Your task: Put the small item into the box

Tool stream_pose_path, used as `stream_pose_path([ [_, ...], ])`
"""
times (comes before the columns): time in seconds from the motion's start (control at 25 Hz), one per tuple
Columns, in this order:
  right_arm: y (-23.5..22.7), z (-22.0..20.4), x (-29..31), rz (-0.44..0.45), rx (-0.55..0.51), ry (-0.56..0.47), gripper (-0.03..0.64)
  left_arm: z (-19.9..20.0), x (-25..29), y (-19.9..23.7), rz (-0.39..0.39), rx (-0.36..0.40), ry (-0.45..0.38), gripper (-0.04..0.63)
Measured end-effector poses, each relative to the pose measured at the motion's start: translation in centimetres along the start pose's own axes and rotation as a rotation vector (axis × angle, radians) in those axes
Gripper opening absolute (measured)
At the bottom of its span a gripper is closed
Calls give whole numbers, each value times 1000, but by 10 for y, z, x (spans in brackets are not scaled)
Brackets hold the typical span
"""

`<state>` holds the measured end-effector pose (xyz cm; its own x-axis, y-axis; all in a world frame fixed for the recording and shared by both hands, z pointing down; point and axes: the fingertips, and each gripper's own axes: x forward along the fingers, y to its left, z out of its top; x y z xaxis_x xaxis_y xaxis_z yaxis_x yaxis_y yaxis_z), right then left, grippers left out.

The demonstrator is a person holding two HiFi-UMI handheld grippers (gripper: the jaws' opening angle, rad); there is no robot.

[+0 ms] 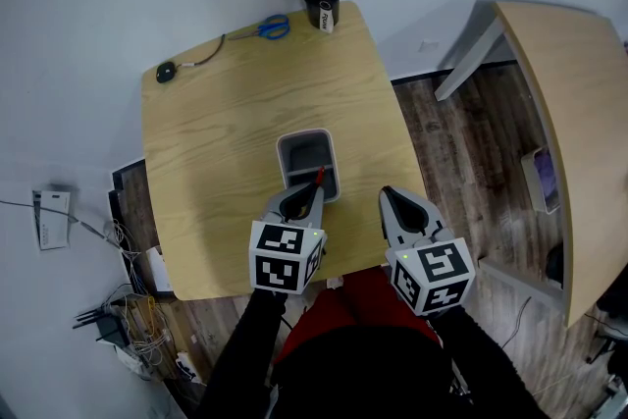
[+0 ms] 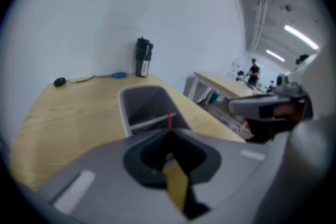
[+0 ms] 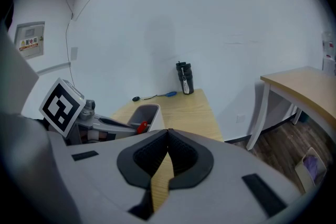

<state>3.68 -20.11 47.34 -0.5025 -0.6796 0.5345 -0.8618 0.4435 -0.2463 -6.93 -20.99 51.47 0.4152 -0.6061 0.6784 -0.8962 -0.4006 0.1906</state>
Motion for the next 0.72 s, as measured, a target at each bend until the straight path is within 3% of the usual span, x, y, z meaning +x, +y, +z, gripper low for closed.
stream_pose_path([
  [0.72,2,3,2,10,-11,-3,8,6,-4,-1,8,3,-32,23],
])
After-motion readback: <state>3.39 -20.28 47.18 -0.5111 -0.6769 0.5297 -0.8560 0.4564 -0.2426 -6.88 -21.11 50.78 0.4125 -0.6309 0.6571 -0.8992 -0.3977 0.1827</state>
